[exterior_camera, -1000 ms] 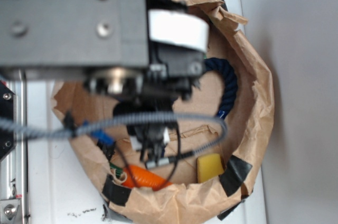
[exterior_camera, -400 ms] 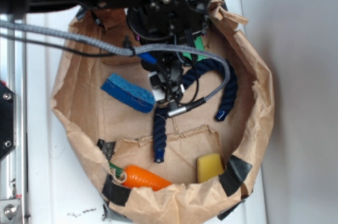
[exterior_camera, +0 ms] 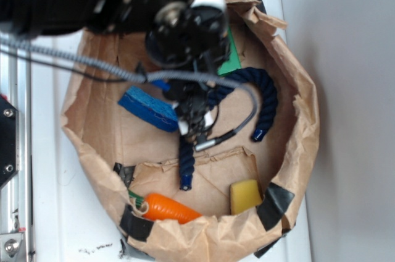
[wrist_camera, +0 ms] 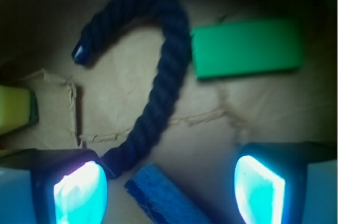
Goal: Grab the blue rope.
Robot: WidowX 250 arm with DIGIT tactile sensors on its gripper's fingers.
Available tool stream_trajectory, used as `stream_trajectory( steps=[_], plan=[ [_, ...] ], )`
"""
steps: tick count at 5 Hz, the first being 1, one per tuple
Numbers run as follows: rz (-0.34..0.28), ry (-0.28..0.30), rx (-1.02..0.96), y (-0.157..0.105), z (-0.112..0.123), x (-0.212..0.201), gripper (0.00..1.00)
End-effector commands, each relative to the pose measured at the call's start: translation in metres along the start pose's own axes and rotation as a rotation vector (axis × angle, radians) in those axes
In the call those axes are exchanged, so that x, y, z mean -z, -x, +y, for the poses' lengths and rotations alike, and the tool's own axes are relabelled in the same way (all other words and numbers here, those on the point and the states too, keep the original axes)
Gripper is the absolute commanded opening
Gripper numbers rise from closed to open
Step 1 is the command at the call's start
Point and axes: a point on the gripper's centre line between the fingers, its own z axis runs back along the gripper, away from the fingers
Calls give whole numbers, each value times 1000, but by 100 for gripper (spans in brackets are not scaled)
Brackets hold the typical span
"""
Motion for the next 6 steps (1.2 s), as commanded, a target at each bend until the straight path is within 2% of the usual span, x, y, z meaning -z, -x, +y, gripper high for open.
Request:
stream_trajectory(
  steps=[1, 2, 3, 6],
  plan=[
    [-42, -44, -109, -14, -9, 1, 100],
    [-60, -16, -189, -18, 2, 3, 100],
    [-132, -13, -214, -17, 2, 14, 100],
    [-173, -53, -224, -25, 3, 44, 100]
  ],
)
